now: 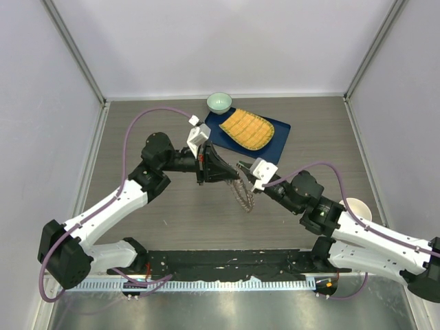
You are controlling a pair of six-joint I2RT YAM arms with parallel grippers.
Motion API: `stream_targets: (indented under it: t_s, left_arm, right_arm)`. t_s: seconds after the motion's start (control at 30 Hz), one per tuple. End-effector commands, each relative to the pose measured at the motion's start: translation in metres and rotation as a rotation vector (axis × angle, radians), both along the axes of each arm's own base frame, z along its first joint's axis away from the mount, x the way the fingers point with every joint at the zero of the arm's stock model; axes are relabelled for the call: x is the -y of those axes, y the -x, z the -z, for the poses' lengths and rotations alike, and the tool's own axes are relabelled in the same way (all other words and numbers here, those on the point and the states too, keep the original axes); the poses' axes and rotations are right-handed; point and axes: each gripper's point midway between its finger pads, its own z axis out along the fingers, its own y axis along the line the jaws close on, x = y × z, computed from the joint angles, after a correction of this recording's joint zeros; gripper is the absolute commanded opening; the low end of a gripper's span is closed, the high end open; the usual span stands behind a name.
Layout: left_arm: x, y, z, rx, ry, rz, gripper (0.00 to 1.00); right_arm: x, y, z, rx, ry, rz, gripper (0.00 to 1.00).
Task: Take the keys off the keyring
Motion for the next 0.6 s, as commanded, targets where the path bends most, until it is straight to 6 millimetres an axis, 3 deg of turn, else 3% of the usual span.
stream_targets:
  t_s: [0.0,0.3,0.57]
  left_arm:
    - [-0.015,0.049,-0.001,-0.019,-0.035,0.232,0.0]
    - [-0.02,0.055,0.007,-0.027,-0.061,0.245,0.0]
    - [-0.024,0.044,0.016,-0.019,-0.116,0.159,0.0]
  right_arm:
    - [0.024,-0.019,-0.075,0.159,-0.148,0.144,0.01]
    - [0.019,-0.022,-0.088,0.191,-0.173,0.147,0.01]
    - [0.026,-0.016,-0.108,0.244,-0.186,0.14,0.01]
